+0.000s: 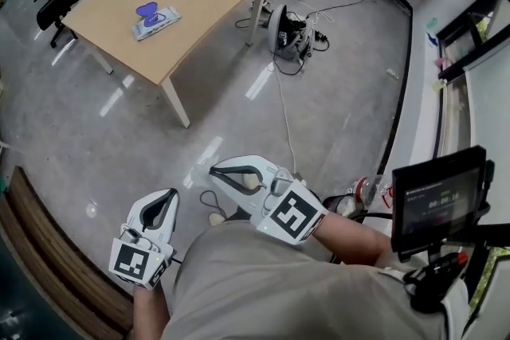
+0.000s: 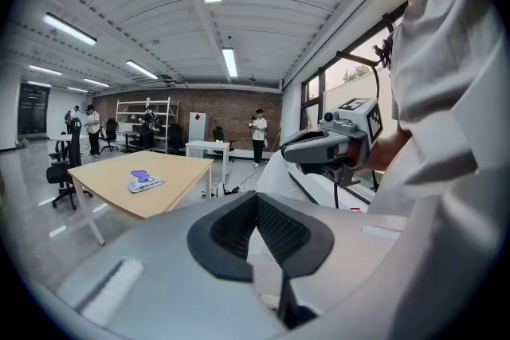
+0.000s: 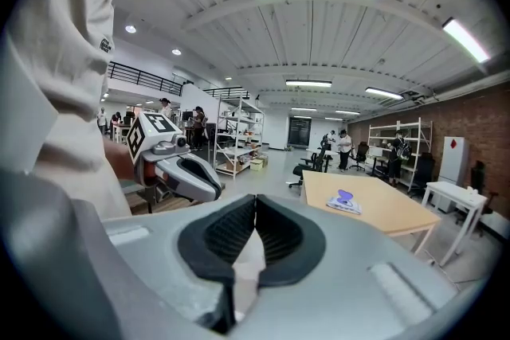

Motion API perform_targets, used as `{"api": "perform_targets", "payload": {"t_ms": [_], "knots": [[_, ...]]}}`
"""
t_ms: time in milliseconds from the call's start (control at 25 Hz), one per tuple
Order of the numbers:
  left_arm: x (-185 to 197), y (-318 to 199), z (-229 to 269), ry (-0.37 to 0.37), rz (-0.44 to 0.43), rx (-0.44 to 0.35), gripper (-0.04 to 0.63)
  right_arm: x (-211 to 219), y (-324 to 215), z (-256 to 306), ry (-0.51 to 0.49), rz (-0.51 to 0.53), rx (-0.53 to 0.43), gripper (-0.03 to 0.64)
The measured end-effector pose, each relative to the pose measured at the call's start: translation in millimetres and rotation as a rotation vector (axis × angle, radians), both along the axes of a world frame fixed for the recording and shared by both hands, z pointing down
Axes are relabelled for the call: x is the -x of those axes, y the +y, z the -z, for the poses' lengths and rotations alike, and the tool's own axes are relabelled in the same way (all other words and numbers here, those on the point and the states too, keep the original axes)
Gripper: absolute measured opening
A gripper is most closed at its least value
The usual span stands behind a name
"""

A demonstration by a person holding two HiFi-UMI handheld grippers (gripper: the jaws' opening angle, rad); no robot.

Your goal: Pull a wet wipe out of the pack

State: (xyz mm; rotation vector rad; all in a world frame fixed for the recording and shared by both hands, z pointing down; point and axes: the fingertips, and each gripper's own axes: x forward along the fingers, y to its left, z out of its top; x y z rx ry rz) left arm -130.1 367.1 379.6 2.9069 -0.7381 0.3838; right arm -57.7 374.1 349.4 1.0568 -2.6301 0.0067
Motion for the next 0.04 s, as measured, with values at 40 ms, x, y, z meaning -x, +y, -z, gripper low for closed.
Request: {"api": "perform_targets", "payload": {"t_ms": [40], "knots": [[0.8,-0.1,-0.5,-0.002,0.001,0.001,0.006,0.8,-0.1,-0.3,-0.001,0.002,0.0,0.005]]}}
